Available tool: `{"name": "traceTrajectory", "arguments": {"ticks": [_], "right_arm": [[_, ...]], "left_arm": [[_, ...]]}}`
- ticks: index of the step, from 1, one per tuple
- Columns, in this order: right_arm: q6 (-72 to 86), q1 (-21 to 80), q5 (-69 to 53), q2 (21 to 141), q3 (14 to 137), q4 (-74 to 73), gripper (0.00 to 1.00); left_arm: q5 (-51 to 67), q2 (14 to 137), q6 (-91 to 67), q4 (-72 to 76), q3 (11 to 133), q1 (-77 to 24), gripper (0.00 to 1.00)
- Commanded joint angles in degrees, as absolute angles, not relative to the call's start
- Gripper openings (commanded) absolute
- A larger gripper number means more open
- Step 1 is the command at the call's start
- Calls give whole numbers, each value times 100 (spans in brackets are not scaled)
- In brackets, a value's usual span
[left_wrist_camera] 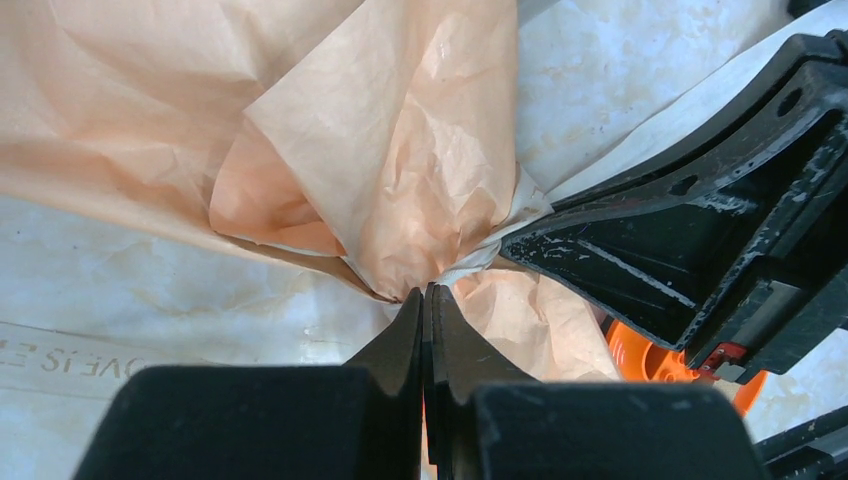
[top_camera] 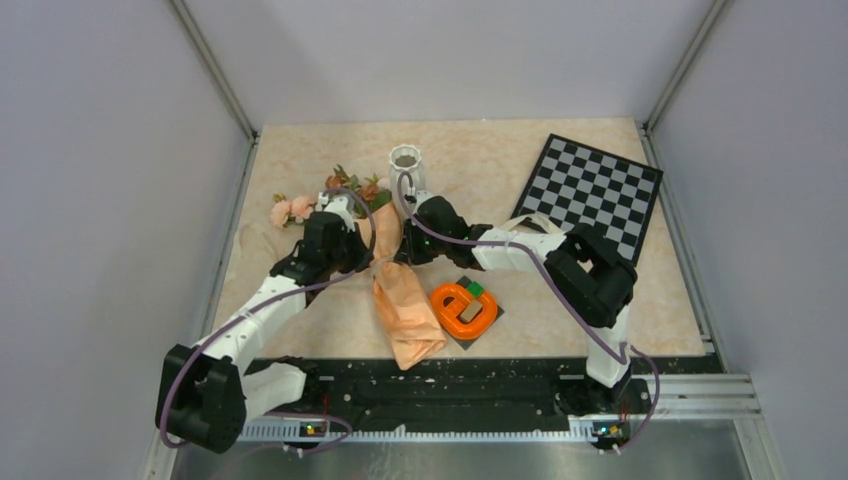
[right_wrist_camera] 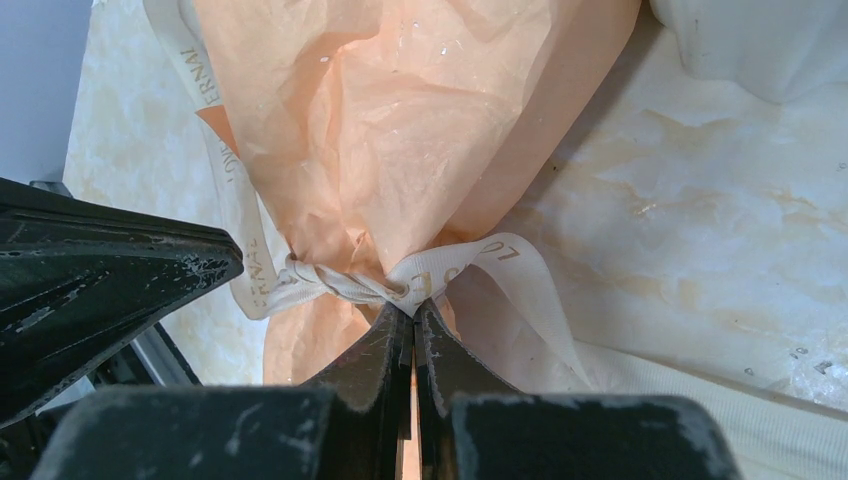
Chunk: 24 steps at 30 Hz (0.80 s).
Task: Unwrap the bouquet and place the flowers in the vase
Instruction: Untie the ribbon from the wrapping paper.
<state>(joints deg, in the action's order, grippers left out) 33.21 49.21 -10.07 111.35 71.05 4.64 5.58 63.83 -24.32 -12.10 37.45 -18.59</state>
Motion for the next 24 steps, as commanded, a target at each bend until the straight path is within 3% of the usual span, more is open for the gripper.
{"name": "traceTrajectory", "arguments": {"ticks": [1,4,7,18,24], "right_arm": [[3351,4869,-946,10965,7308,654,0],[3358,4869,-971,10969,7312,670,0],[3360,4869,-992,10953,7295,681,0],[3365,4869,-1006,10920,7266,703,0],[3374,4874,-1029,10968,7295,699,0]], "left_arm": [[657,6267,-2420,-1208,3689,-1859,1],[966,6433,-2396,-1183,3767,-1863,19],[1106,6616,-2369,-1118,3843,-1863,29],[1107,7055,-2255,-859,3998,-1863,39],[1136,7202,-2225,-778,4005,-1859,33]]}}
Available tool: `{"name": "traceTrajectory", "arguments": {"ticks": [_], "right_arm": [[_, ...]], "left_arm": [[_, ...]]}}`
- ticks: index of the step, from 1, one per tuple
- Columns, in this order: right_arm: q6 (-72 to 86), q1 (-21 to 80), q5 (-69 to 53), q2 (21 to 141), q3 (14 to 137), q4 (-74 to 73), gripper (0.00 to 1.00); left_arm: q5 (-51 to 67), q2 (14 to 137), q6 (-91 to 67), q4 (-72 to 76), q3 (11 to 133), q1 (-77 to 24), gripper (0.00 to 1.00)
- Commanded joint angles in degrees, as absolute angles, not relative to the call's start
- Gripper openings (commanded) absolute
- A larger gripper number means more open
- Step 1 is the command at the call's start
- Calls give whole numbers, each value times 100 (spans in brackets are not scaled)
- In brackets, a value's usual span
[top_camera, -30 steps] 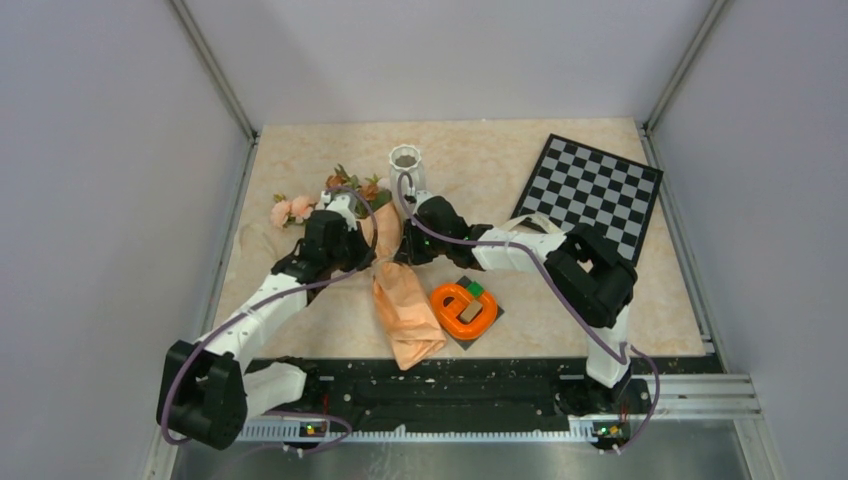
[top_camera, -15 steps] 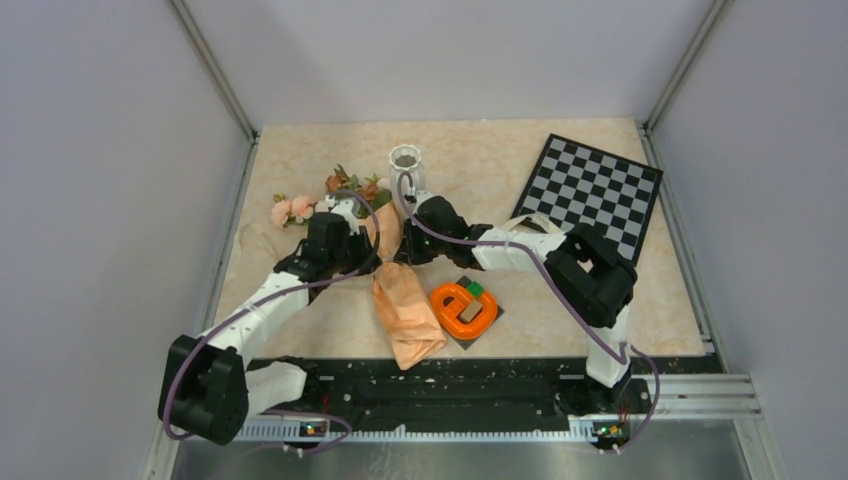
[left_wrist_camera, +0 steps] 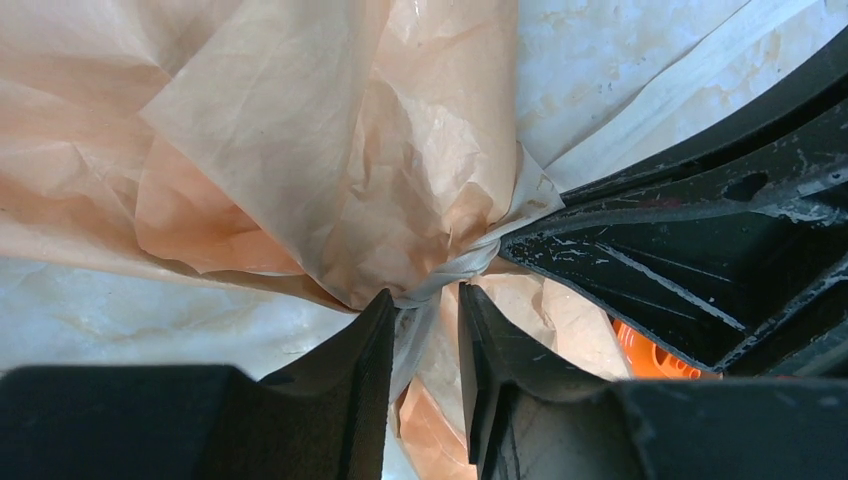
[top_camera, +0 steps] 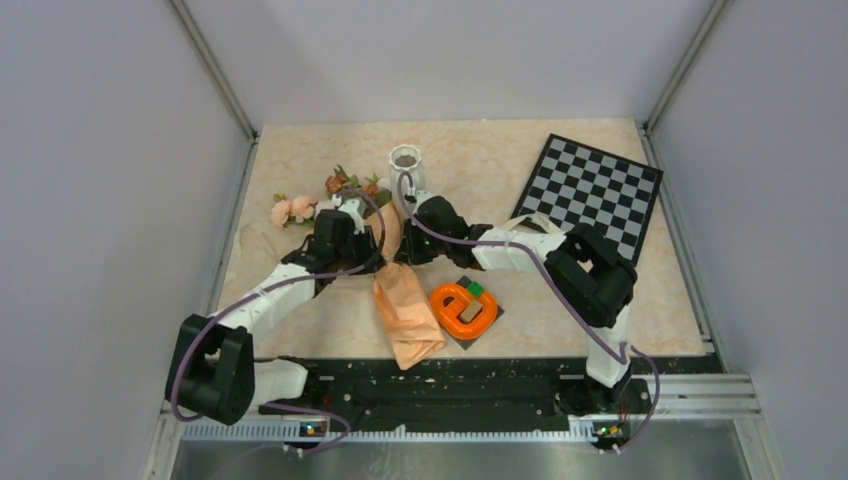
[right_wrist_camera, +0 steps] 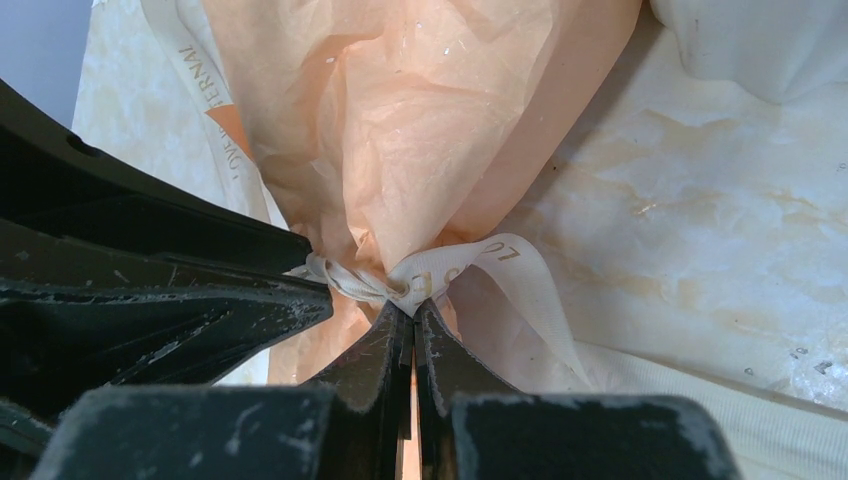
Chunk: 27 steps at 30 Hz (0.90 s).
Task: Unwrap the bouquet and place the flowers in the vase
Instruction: Untie the ribbon from the wrapping paper.
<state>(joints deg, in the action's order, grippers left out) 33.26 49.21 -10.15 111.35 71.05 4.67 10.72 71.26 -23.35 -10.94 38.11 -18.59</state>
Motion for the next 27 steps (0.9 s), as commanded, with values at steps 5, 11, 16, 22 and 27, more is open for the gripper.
{"name": "traceTrajectory", "arguments": {"ticks": [5,11,16,22,27], "right_arm": [[3368,4870,-1037,10987,7320,700,0],[3383,4874,-1028,10991,7311,703,0],[3396,4875,-1013,10975,7271,718,0],[3393,4869,-967,10960,7242,704,0],[3370,4869,-979,10932,7250,704,0]], "left_arm": [[1152,7239,-2215,-722,3959,-1863,19],[1102,7201,-2215,-737,3946,-1863,0],[919,6949,-2327,-738,3843,-1863,0],[645,6640,-2364,-829,3742,-1863,0],[948,6636,-2139,-706,3734,-1856,3]]}}
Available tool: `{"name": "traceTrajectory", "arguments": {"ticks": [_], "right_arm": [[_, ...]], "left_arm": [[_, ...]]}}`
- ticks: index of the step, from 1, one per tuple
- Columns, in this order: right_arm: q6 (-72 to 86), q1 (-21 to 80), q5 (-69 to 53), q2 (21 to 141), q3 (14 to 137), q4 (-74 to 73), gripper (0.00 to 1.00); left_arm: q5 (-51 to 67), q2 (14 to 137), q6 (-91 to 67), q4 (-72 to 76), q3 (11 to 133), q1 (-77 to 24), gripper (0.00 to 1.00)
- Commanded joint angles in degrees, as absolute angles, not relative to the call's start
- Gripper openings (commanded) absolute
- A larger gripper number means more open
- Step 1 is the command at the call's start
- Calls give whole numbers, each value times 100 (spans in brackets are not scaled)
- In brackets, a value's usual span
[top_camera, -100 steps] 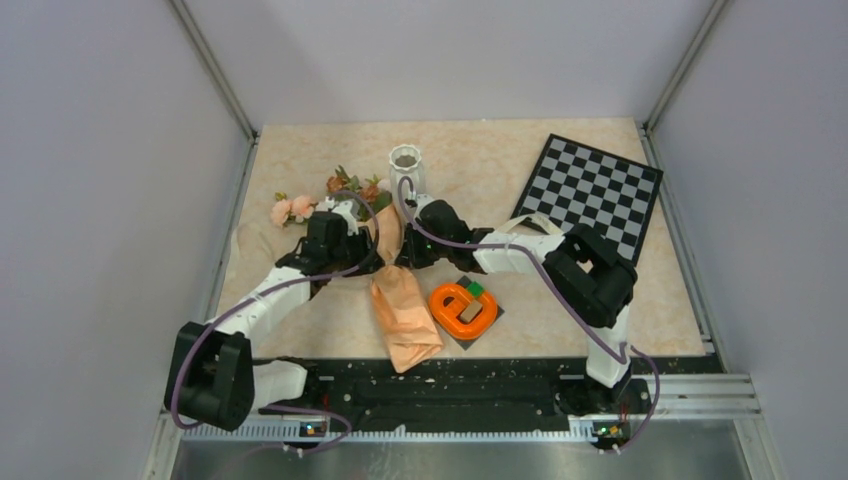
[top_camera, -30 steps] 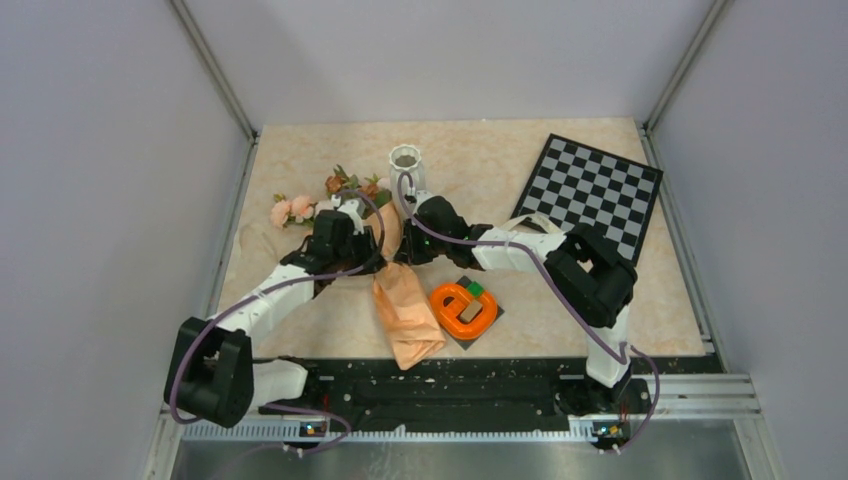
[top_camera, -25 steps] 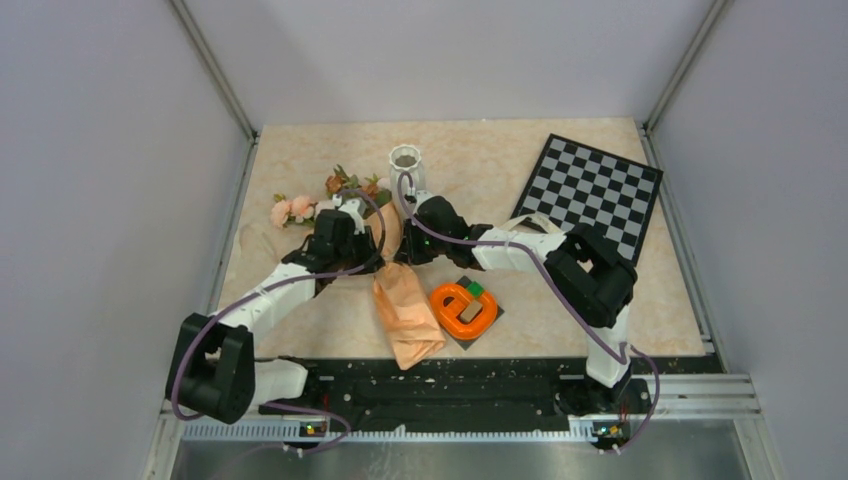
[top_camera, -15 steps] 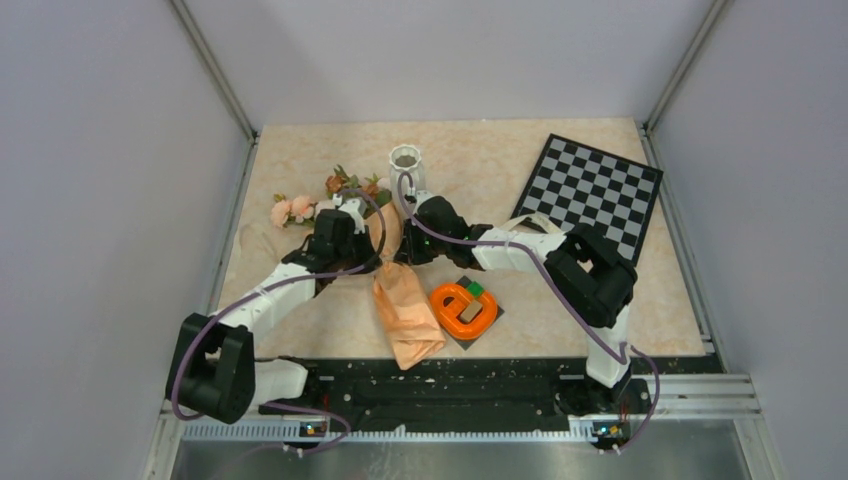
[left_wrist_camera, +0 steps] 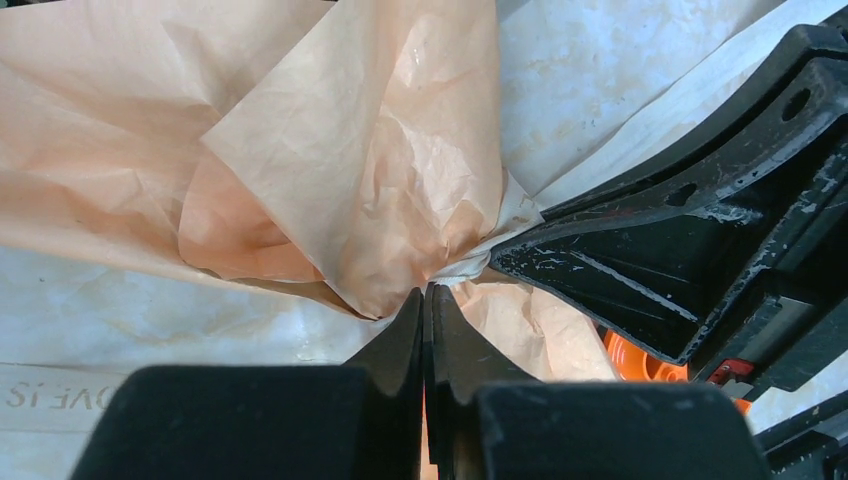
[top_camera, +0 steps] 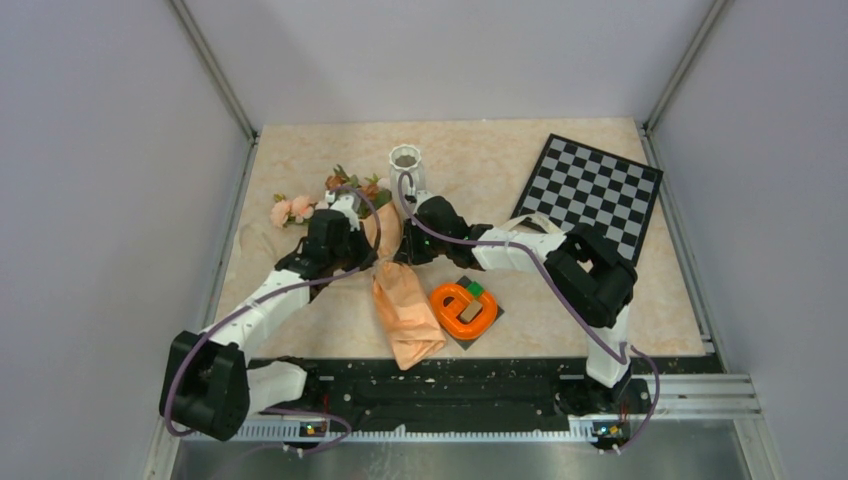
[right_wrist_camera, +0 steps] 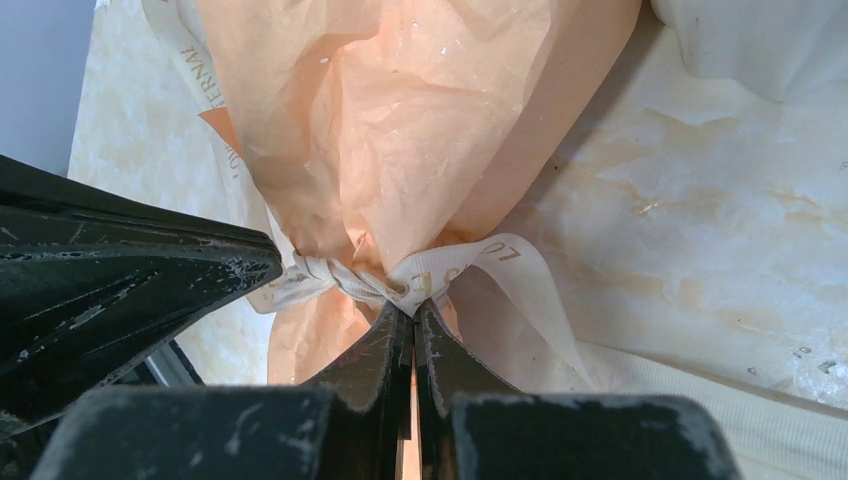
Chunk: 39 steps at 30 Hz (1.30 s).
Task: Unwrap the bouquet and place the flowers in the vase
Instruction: Untie the ribbon from the wrapping paper.
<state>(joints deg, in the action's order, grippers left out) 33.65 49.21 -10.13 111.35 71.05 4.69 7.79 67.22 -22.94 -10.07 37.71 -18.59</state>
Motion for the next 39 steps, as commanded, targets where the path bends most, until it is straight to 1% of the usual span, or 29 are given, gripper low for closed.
{"name": "traceTrajectory", "arguments": {"ticks": [1,2,3,4,9,13,15,18,20,23,26,27,30,32,34,36,37,39], "right_arm": [[3359,4869,-984,10926,7259,699,0],[3358,4869,-984,10921,7252,697,0],[3354,4874,-984,10917,7258,697,0],[3357,4870,-984,10916,7264,695,0],[3356,4868,-1011,10907,7260,690,0],[3349,4869,-1011,10907,7260,694,0],[3357,4867,-1017,10911,7263,710,0],[3351,4862,-1022,10916,7260,716,0],[3356,4860,-1012,10921,7252,712,0],[3360,4861,-1012,10910,7252,712,0],[3363,4860,-1011,10924,7244,721,0],[3372,4860,-1011,10918,7246,727,0],[3383,4866,-1020,10938,7236,740,0],[3390,4860,-1027,10939,7236,751,0],[3400,4861,-1028,10941,7233,748,0],[3393,4861,-1029,10947,7233,754,0],[3399,4860,-1028,10950,7228,756,0],[3416,4860,-1007,10938,7220,760,0]], "left_arm": [[1090,6698,-2088,-674,3762,-1855,7],[1199,6792,-2076,-675,3800,-1855,14],[1280,6880,-2076,-664,3845,-1859,24],[1314,7007,-2067,-648,3876,-1855,30],[1210,7132,-2012,-359,3818,-1854,40],[1165,7211,-1978,-313,3783,-1858,42],[1160,7231,-1984,-248,3735,-1860,40],[1200,7241,-2021,-179,3676,-1857,31],[1221,7219,-2038,-179,3654,-1861,28],[1235,7163,-2056,-199,3606,-1863,31],[1224,7092,-2074,-206,3557,-1863,38],[1226,7076,-2082,-196,3527,-1862,39],[1230,7056,-2100,-212,3473,-1863,41],[1215,7055,-2116,-186,3436,-1859,39],[1232,7068,-2139,-148,3412,-1859,35],[1300,7075,-2165,-105,3395,-1863,27],[1335,7067,-2177,-87,3385,-1854,22],[1362,7037,-2211,-102,3380,-1863,6]]}}
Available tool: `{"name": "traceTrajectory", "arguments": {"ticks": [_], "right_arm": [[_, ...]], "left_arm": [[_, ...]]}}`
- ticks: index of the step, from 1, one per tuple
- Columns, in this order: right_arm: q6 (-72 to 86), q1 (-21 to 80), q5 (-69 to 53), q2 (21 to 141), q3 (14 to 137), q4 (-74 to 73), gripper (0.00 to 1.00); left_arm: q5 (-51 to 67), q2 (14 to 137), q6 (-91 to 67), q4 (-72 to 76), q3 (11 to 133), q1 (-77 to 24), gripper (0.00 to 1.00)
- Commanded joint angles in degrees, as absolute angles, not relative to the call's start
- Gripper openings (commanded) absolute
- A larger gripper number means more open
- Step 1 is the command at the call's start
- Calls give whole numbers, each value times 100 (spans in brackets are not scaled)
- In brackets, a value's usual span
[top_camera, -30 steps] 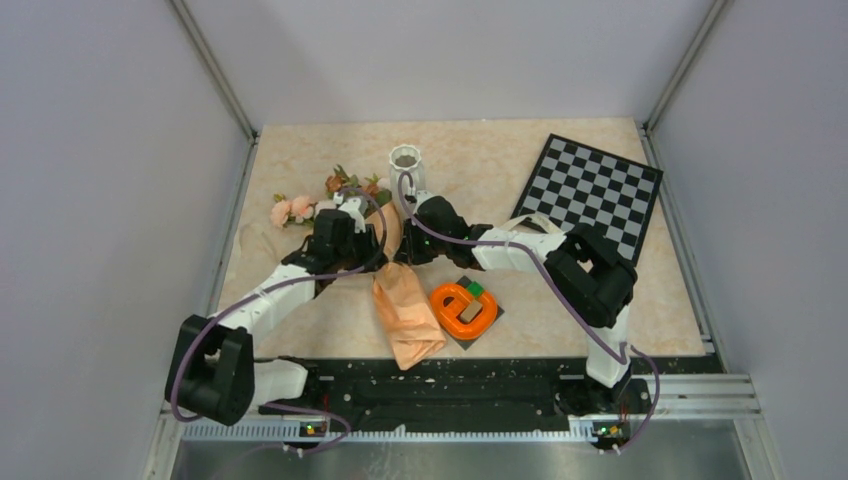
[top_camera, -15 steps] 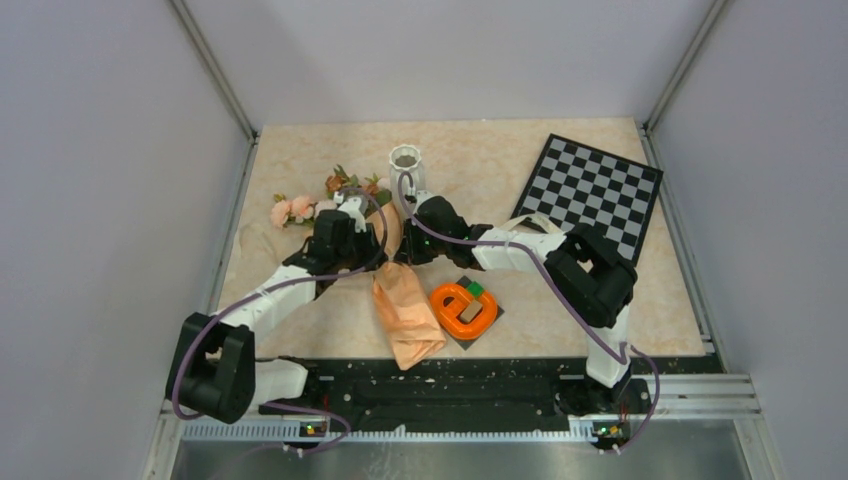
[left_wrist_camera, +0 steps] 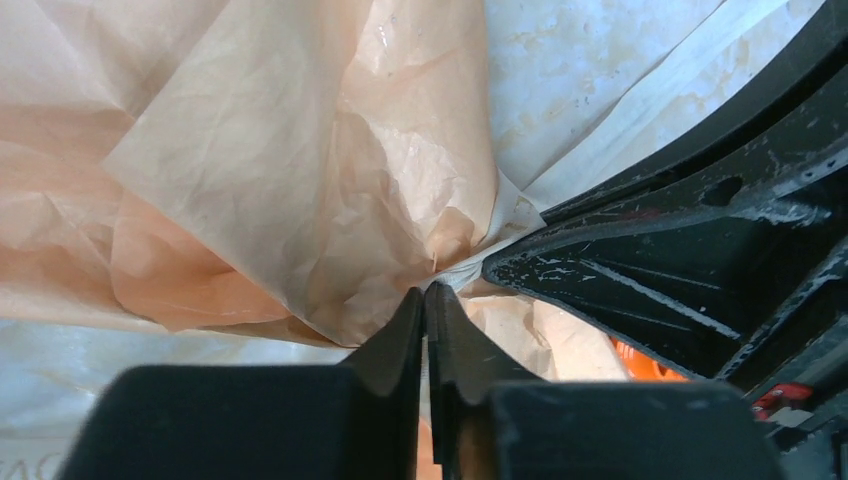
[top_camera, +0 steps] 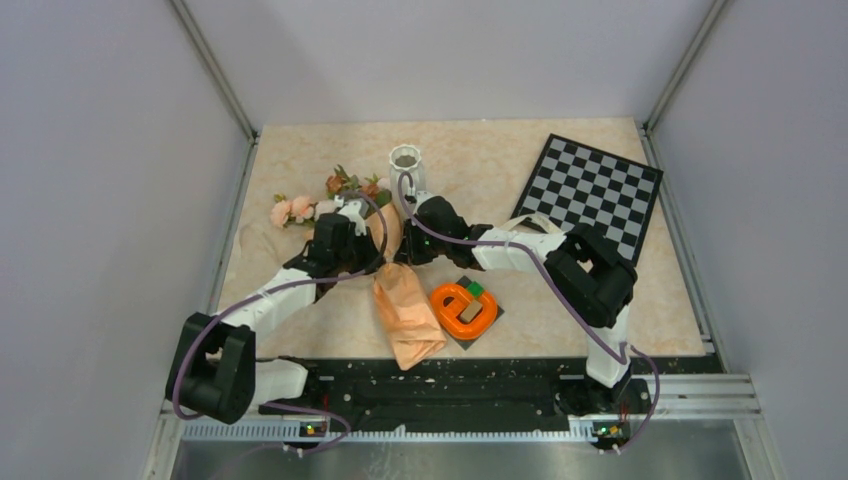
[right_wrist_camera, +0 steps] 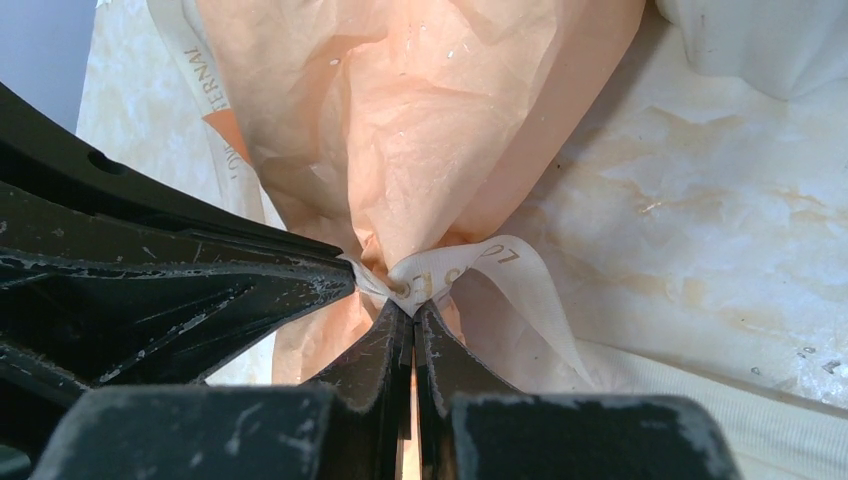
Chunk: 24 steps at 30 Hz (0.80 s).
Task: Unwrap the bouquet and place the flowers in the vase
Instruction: Untie the ribbon from the wrapping paper.
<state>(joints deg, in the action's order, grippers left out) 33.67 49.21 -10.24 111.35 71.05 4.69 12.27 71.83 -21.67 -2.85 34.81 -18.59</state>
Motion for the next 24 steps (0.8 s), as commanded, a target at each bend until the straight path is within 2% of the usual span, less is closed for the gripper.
{"name": "traceTrajectory", "arguments": {"ticks": [1,14,24], "right_arm": [[3424,4861,-991,10940,7222,749,0],[3648,4740,-850,10840,6947,763,0],[3722,4734,-865,10786,6745,842,0]], "left_arm": [[1338,6997,-2233,-162,3394,-1863,0],[108,5947,-2683,-889,3226,-1841,0],[129,5763,-2735,-1314,3173,-1767,0]]}}
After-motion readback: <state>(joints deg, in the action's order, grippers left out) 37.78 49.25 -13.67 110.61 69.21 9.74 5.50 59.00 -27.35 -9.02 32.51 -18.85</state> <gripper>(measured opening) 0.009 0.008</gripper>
